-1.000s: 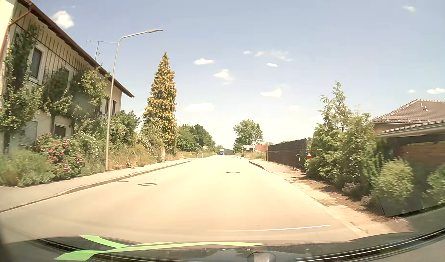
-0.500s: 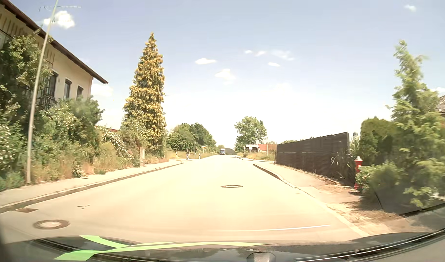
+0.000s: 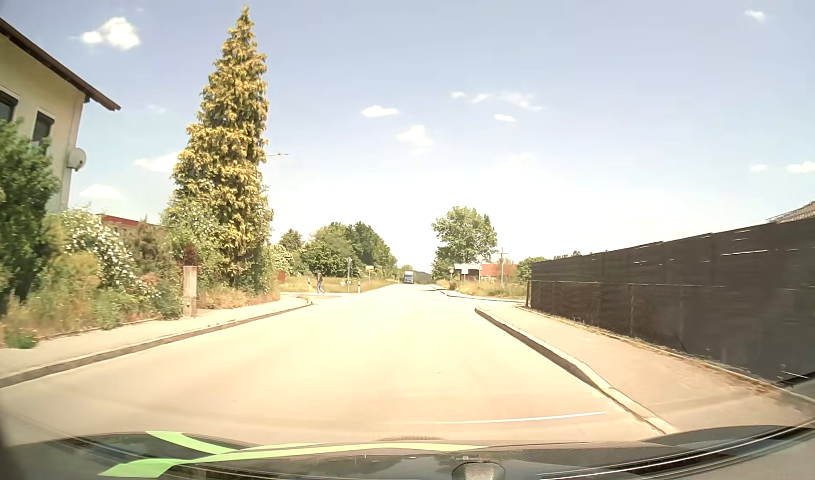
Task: Follow the waypoints while adhering to traffic rules and regulations
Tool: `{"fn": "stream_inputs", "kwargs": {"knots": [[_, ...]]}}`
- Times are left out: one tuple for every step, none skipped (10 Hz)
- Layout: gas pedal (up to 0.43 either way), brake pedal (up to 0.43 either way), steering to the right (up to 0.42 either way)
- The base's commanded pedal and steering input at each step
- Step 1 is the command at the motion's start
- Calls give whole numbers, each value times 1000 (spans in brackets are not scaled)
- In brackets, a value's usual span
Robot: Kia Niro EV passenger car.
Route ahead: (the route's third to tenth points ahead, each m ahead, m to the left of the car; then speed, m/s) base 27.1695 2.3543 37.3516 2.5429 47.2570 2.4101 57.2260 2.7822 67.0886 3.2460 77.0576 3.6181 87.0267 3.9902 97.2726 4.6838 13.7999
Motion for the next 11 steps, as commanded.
{"fn": "stream_inputs", "kwargs": {"knots": [[248,0,-6],[220,0,-7],[197,0,-7],[197,0,-8],[197,0,-7],[197,0,-7],[197,0,-8],[197,0,-7],[150,0,-7],[110,0,-7],[110,0,-7]]}}
